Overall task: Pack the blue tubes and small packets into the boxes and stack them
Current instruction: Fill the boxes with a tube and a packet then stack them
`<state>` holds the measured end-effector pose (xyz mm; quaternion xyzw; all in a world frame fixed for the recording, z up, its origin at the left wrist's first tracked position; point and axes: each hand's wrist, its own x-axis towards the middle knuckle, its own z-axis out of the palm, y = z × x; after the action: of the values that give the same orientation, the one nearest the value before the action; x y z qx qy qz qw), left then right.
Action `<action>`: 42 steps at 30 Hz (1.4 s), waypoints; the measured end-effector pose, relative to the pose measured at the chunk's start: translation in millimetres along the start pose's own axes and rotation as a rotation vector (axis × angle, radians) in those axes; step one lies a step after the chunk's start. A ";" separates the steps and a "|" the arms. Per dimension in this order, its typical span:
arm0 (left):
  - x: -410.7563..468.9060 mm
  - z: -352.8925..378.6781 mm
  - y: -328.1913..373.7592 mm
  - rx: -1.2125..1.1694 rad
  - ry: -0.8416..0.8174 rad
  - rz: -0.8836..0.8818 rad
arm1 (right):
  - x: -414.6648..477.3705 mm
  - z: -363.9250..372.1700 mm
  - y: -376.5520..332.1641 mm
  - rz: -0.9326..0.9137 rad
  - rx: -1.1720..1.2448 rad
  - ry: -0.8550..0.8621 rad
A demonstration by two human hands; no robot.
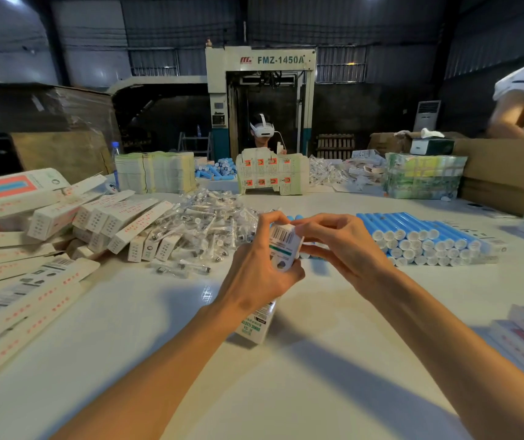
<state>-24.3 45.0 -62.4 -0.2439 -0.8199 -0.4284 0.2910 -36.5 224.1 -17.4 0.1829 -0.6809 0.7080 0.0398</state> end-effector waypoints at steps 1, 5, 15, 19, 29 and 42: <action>0.2 0.0 -0.1 -0.008 0.006 -0.010 | -0.8 -0.2 -0.6 -0.046 -0.057 0.007; 0.8 0.2 -2.5 -0.008 0.014 -0.045 | -4.7 0.0 -0.2 -0.176 -0.184 -0.063; -1.5 3.2 -14.0 -0.084 0.081 -0.072 | -4.9 17.4 23.6 -0.244 -0.176 -0.026; -3.7 4.0 -18.8 -0.091 0.149 -0.126 | -12.0 33.6 41.6 -0.159 -0.084 -0.114; -5.3 13.0 -11.3 -0.636 0.249 -0.392 | -32.0 48.3 33.1 0.056 -0.154 -0.250; -6.6 20.8 -21.7 -0.231 0.085 -0.292 | -90.7 -20.5 25.3 -0.141 -1.041 0.113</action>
<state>-39.2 50.4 -88.8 -0.1357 -0.7788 -0.5675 0.2301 35.9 259.9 -70.0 0.1457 -0.9253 0.2804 0.2095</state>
